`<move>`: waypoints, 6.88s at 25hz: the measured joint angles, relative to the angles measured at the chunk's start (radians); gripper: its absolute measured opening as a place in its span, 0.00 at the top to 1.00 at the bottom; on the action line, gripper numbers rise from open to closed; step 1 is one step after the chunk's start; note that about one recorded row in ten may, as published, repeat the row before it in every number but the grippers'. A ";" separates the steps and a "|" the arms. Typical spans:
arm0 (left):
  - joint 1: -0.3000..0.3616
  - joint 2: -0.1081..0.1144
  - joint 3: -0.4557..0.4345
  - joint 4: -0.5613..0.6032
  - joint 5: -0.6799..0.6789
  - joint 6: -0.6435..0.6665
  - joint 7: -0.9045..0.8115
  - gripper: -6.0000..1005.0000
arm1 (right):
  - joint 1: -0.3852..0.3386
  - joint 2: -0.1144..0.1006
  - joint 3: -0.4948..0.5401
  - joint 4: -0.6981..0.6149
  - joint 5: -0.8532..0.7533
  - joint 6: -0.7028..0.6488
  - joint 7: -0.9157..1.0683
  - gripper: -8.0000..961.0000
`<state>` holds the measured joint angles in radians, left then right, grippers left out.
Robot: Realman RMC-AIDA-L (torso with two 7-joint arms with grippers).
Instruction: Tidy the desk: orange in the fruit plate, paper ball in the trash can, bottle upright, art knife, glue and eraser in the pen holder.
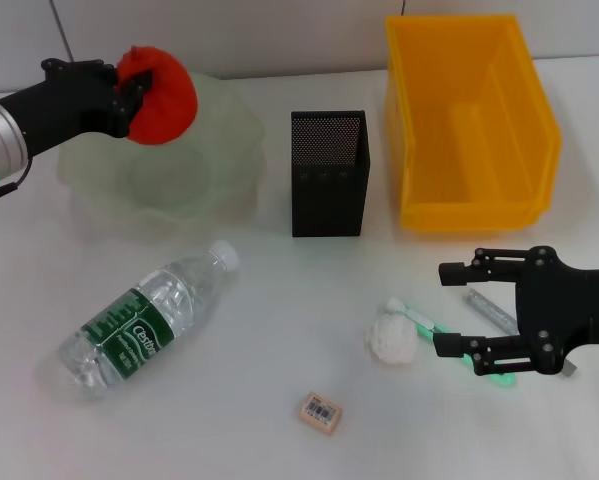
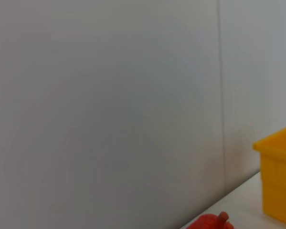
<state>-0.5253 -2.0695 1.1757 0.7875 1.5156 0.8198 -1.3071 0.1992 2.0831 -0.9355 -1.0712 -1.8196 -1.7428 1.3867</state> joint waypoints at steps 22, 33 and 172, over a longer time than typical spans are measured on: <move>-0.090 -0.001 0.005 -0.166 0.004 -0.150 -0.003 0.62 | 0.026 0.001 0.000 0.038 0.003 -0.006 -0.012 0.25; -0.089 -0.001 0.004 -0.164 0.002 -0.145 0.008 0.25 | 0.014 0.000 0.000 0.047 0.027 -0.001 -0.036 0.26; 0.183 0.002 0.004 0.110 0.036 0.733 0.017 0.20 | 0.297 0.001 -0.618 -0.421 -0.685 0.232 0.991 0.63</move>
<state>-0.3419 -2.0677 1.1793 0.8973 1.5521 1.5529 -1.2904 0.4958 2.0843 -1.5536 -1.4918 -2.5050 -1.5104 2.3775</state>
